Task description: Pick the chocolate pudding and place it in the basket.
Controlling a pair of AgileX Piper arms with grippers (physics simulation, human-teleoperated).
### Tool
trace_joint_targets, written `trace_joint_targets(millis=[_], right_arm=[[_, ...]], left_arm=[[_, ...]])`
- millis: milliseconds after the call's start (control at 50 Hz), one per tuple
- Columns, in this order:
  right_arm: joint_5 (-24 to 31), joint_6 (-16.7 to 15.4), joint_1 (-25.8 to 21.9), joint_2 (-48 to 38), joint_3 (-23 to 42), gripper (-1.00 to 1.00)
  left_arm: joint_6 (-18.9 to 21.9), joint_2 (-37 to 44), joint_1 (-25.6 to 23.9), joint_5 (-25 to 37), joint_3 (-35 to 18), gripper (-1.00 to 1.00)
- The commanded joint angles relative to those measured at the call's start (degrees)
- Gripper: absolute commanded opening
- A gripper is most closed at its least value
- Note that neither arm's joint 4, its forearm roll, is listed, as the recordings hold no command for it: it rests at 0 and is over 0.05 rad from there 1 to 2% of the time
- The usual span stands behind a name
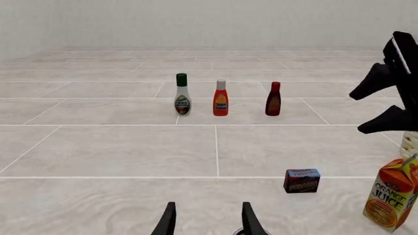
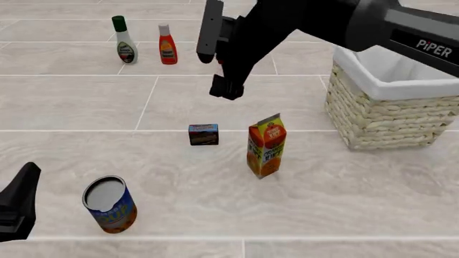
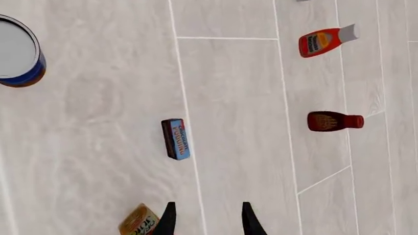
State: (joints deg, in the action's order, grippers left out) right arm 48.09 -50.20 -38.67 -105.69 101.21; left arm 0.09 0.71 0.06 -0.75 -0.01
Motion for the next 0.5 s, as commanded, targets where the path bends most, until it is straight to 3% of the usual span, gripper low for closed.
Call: trace_joint_targets(millis=[20, 220, 500], right_arm=[[1.5, 0.3, -0.3, -5.2, 3.3, 1.0], [1.2, 0.9, -1.6, -9.1, 6.5, 1.0], [-0.6, 1.4, -1.7, -11.9, 6.0, 1.0]], left_arm=[[0.0, -0.2, 0.0, 0.1, 0.0, 1.0], [0.0, -0.2, 0.0, 0.1, 0.0, 1.0], [0.0, -0.2, 0.0, 0.1, 0.0, 1.0]])
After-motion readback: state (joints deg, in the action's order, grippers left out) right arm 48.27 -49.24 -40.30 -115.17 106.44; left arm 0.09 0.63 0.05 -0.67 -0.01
